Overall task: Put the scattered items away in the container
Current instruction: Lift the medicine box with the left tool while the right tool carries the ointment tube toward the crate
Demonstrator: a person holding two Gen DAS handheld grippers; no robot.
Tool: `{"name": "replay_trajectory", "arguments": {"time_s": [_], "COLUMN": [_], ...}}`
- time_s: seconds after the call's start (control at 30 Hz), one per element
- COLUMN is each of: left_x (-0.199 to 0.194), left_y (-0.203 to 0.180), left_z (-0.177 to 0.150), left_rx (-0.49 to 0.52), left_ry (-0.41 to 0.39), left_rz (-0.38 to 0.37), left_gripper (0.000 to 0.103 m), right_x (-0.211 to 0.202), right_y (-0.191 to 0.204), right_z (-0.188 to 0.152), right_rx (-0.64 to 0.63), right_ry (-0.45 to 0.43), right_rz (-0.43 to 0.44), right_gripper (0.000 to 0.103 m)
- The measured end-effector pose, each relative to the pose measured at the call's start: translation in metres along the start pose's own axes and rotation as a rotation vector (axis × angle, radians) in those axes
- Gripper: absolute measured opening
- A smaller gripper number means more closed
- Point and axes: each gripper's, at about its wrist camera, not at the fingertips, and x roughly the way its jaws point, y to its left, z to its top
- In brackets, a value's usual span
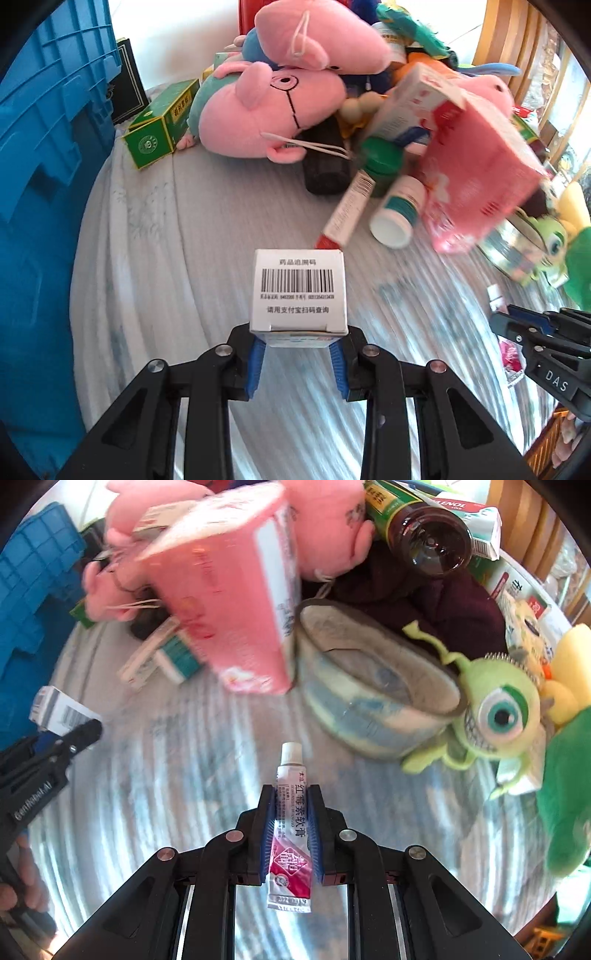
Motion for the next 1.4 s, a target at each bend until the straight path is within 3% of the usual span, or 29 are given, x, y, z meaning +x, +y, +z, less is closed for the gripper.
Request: {"name": "replay_trajectory", "arguments": {"time_s": [0.3,0.43,0.83,1.13,1.4], "left_x": [-0.067,-0.102,-0.234,-0.312,-0.368], "left_y": [-0.017,-0.017,0.001,0.060,0.167], "left_z": [-0.002,0.008,0.034,0.034,0.026], "left_rx": [0.027,0.016,-0.042,-0.138,-0.184], "left_ry": [-0.098,-0.161,-0.411,-0.554,-0.616], "left_rz": [0.037,0.047,0.166,0.238,0.325], "left_gripper": [0.030,0.030,0.030,0.030,0.030], "right_x": [-0.075,-0.112,-0.242,-0.305,-0.326], "right_y": [0.022,0.036,0.116,0.197,0.304], "right_z": [-0.008,0.024,0.051,0.060,0.056], "right_rx": [-0.079,-0.131,-0.372,-0.508,-0.594], "right_ry": [-0.143,-0.228,-0.486,-0.607,-0.650], "right_rz": [0.069,0.096,0.161,0.216,0.264], "right_gripper": [0.017,0.017,0.017,0.017,0.017]}}
